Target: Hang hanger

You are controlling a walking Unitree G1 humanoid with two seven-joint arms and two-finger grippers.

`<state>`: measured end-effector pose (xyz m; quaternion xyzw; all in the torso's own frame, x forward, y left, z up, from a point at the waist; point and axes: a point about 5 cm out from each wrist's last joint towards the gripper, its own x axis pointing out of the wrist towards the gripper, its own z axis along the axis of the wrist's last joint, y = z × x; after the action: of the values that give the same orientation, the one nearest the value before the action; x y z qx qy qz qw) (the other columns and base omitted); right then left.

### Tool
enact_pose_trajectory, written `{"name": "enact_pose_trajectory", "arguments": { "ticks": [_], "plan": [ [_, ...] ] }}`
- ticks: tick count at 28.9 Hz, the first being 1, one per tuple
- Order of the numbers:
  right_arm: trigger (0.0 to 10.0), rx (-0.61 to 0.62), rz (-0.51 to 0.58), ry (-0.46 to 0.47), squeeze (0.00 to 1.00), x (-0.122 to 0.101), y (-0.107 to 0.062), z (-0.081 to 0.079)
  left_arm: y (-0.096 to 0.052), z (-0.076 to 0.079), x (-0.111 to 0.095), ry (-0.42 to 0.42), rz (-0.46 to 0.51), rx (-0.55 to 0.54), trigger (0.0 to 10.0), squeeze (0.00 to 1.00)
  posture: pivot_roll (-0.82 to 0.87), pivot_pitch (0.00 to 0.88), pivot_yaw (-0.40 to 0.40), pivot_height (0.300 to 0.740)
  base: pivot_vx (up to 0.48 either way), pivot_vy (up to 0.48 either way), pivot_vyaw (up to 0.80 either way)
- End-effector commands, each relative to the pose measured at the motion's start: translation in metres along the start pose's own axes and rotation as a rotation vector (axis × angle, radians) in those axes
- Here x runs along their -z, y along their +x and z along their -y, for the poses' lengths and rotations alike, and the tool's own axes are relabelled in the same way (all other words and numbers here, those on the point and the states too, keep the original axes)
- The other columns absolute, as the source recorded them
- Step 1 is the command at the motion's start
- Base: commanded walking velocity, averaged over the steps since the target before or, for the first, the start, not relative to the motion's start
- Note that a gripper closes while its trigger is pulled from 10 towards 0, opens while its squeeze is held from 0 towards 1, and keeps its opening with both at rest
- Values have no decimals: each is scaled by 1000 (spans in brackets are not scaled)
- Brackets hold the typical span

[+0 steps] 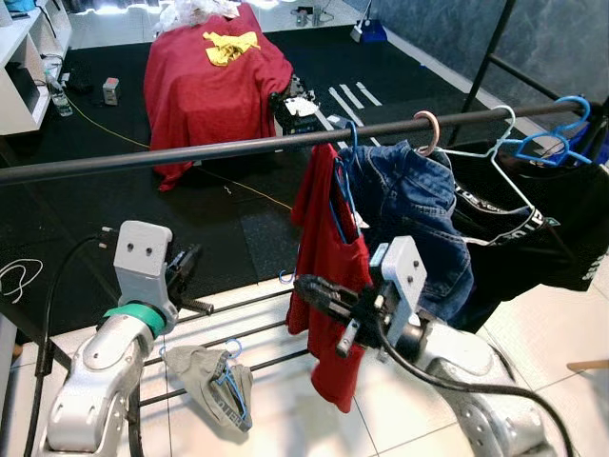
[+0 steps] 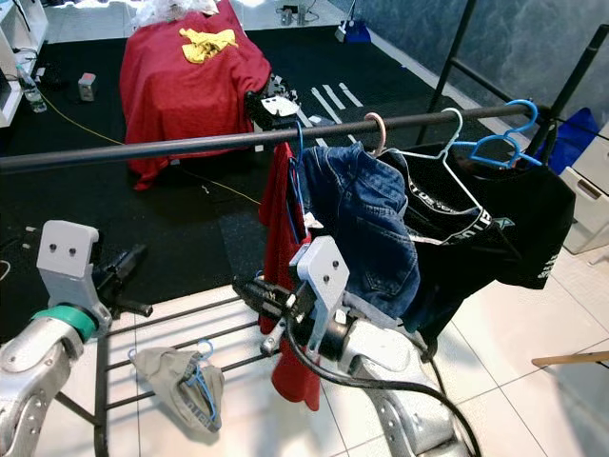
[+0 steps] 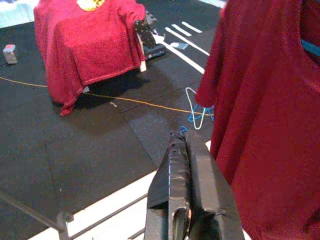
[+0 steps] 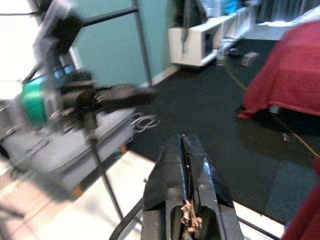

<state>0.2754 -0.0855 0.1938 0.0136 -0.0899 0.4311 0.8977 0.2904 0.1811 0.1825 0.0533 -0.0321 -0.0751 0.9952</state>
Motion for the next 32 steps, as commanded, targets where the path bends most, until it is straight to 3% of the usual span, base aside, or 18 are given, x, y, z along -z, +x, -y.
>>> {"name": "enact_pose_trajectory", "arguments": {
  "ticks": [1, 3, 4, 5, 7, 9, 10, 13, 18, 24, 25, 27, 29, 31, 32],
  "plan": [
    [10000, 37, -10, 1, 0, 5, 0, 3, -1, 3, 5, 13, -12, 4, 10000, 0, -64, 122, 46, 740, 0, 0, 0],
    [10000, 95, -1, -3, 0, 8, 3, 5, -2, 9, 6, 19, -7, 19, 10000, 0, -65, 123, 49, 740, 0, 0, 0],
    [10000, 230, 32, -95, 0, -1, 7, 16, -2, 17, 7, 18, -2, 40, 10000, 0, -73, 118, 57, 740, 0, 0, 0],
    [10000, 230, 32, -95, 0, -1, 7, 16, -2, 17, 7, 18, -2, 40, 10000, 0, -73, 118, 57, 740, 0, 0, 0],
    [10000, 382, 75, -170, 0, -21, 8, 39, 3, 19, 4, 17, 10, 48, 10000, 0, -79, 121, 61, 740, 0, 0, 0],
    [10000, 423, 87, -181, 0, -26, 8, 46, 4, 19, 3, 17, 15, 49, 10000, 0, -79, 121, 61, 740, 0, 0, 0],
    [10000, 428, 107, -216, 1000, -36, 11, 53, 6, 19, 1, 20, 22, 47, 10000, 0, -75, 121, 63, 740, 0, 0, 0],
    [10000, 425, 121, -241, 1000, -42, 14, 57, 8, 19, -1, 23, 28, 44, 10000, 0, -75, 121, 63, 740, 0, 0, 0],
    [10000, 489, 145, -395, 1000, -65, 13, 65, 7, 16, -1, 34, 33, 25, 10000, 0, -66, 132, 52, 740, 0, 0, 0],
    [10000, 577, 79, -397, 1000, -55, 1, 69, 4, 15, 1, 34, 27, 17, 10000, 0, -67, 140, 55, 740, 0, 0, 0],
    [10000, 612, 49, -389, 0, -47, -6, 74, 4, 15, 1, 34, 24, 18, 10000, 0, -69, 144, 69, 740, 0, 0, 0],
    [10000, 612, 49, -389, 0, -47, -6, 74, 4, 15, 1, 34, 24, 18, 10000, 0, -69, 144, 69, 740, 0, 0, 0],
    [10000, 577, 18, -332, 0, -36, -6, 90, 7, 14, -1, 41, 26, 26, 10000, 0, -61, 148, 84, 740, 0, 0, 0],
    [10000, 577, 18, -332, 0, -36, -6, 90, 7, 14, -1, 41, 26, 26, 10000, 0, -61, 148, 84, 740, 0, 0, 0],
    [10000, 564, 9, -318, 0, -34, -4, 98, 9, 13, -3, 44, 29, 28, 10000, 0, -55, 150, 85, 740, 0, 0, 0]
  ]
}}
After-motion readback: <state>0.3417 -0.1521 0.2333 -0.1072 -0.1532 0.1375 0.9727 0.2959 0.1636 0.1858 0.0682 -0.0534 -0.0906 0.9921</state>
